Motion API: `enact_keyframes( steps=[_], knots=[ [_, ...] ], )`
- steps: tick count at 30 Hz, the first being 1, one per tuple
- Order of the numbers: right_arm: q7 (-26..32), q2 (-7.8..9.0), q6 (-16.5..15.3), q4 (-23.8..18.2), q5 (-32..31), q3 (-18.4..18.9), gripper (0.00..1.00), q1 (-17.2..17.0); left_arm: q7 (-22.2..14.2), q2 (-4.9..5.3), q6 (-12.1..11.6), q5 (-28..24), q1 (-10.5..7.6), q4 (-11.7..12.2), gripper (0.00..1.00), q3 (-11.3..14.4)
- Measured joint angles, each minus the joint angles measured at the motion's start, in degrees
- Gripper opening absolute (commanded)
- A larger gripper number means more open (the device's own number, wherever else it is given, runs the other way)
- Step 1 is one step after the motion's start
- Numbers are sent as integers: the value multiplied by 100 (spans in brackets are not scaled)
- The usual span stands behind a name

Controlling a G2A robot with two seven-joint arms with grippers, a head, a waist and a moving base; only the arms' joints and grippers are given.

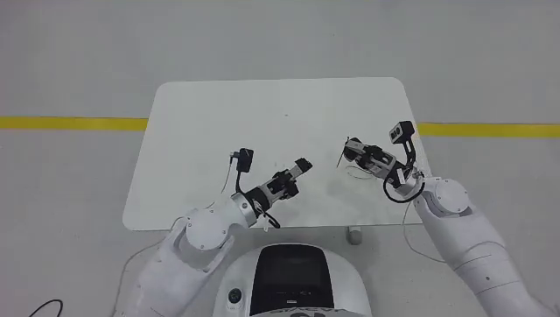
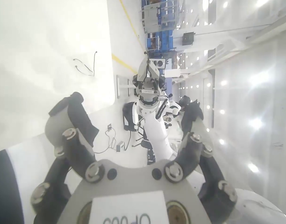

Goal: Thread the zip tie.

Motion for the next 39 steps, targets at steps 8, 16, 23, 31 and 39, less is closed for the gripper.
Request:
enact_keyframes(
  steps=[8,16,23,31,39],
  knots=[
    [-149,-14,10,-93,-100,-11,0,-14,-63,5,-108,4,-6,81,100,39],
    [-402,-84,3,-168,-212,-143,0,-77,-450,-78,-343,-20,-466,373,100,601],
    [-512,-120,78,-68,-288,-212,0,-17,-366,-126,-367,94,-678,497,100,839],
    [-510,-120,76,-70,-286,-211,0,-18,-322,-131,-404,73,-682,515,100,851],
    [-767,-151,39,-147,-486,-232,0,-143,-105,-164,-602,-81,-845,686,100,883]
  ],
)
